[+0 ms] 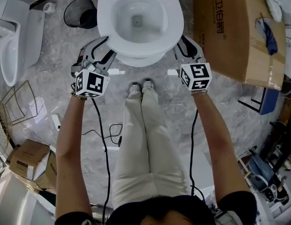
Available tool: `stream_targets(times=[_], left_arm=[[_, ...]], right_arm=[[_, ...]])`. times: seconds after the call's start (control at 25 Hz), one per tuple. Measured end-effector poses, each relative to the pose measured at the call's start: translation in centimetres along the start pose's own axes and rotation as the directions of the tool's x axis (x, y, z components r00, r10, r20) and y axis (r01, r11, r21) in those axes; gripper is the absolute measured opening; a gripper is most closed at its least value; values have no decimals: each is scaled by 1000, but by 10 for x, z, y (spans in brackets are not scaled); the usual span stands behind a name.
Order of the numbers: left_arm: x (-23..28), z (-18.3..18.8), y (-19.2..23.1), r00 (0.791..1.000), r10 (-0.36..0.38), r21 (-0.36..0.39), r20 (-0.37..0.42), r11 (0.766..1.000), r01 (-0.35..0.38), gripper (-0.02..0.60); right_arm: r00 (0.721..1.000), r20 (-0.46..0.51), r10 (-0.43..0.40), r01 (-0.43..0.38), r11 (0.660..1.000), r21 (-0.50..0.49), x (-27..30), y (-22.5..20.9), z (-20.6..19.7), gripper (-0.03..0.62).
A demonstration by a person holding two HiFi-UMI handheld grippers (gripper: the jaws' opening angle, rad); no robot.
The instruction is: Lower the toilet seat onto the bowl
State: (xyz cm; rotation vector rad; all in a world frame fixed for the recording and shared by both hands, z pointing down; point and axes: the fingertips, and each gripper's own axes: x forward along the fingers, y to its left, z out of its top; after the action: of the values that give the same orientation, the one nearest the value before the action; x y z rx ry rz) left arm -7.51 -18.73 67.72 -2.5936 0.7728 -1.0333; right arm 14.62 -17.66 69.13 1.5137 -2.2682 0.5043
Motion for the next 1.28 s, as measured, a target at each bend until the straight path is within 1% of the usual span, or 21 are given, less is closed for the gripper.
stream_targets(times=[0.08,0.16,0.2,0.24,0.28,0.32,0.36,0.44,0.48,0.52,0.56,0.6,0.64,0.68,0.76,0.88,1.0,1.04,1.12,1.2,1.28], left_arm=[[2,-4,-5,1000,-4,13,-14,1000,4,201],[4,-9,-9,1000,-6,25,-27,1000,7,202],[4,-10,-12,999,-7,30,-34,1000,8,204],[5,-12,-14,999,-9,35,-40,999,11,204],[6,-14,-16,999,-11,41,-46,999,13,206],[6,-16,-19,999,-14,47,-52,999,17,206],[7,-17,-20,998,-18,52,-57,998,21,207],[8,-20,-24,997,-25,62,-67,998,29,209],[8,-22,-25,997,-27,67,-72,997,32,209],[9,-24,-26,997,-28,72,-77,997,34,210],[9,-25,-28,996,-29,76,-82,996,35,210],[10,-27,-30,996,-30,80,-87,996,37,212],[11,-28,-31,995,-32,83,-92,996,39,213],[12,-30,-33,995,-34,86,-98,995,42,213],[13,-33,-35,993,-37,92,-109,995,47,215],[14,-36,-38,992,-40,103,-121,993,53,218],[16,-40,-43,989,-35,124,-145,991,54,218],[17,-42,-44,988,-29,133,-154,990,50,218],[19,-44,-46,985,-10,145,-169,989,35,219],[19,-45,-49,984,0,128,-179,992,23,219],[18,-44,-53,984,-13,64,-179,998,24,235]], right_arm=[[1000,3,19,-19,996,91,1,1,-8,127],[999,19,45,-48,978,201,-1,3,-16,129],[998,31,62,-68,964,257,-4,6,-21,132],[995,46,83,-93,942,321,-7,8,-26,140],[992,67,108,-126,909,398,-12,11,-32,156],[986,96,135,-165,859,486,-17,14,-37,178],[978,134,158,-207,791,575,-22,16,-41,192],[961,210,180,-277,630,726,-32,21,-48,211],[952,247,179,-305,544,782,-36,22,-51,217],[940,291,175,-340,460,820,-39,25,-49,221],[924,340,173,-381,385,840,-40,27,-45,227],[907,383,175,-420,328,846,-39,30,-40,232],[892,413,181,-450,289,845,-38,33,-36,233],[882,431,190,-469,265,843,-35,36,-32,233],[874,440,206,-481,240,843,-27,41,-28,233],[881,426,206,-467,222,856,-16,46,-28,233],[891,405,207,-445,212,870,-11,49,-32,183],[891,404,209,-444,207,872,-11,49,-33,149],[891,403,209,-442,194,876,-11,50,-36,143],[892,402,207,-438,180,881,-11,49,-39,139],[894,397,206,-433,171,885,-11,49,-42,137]])
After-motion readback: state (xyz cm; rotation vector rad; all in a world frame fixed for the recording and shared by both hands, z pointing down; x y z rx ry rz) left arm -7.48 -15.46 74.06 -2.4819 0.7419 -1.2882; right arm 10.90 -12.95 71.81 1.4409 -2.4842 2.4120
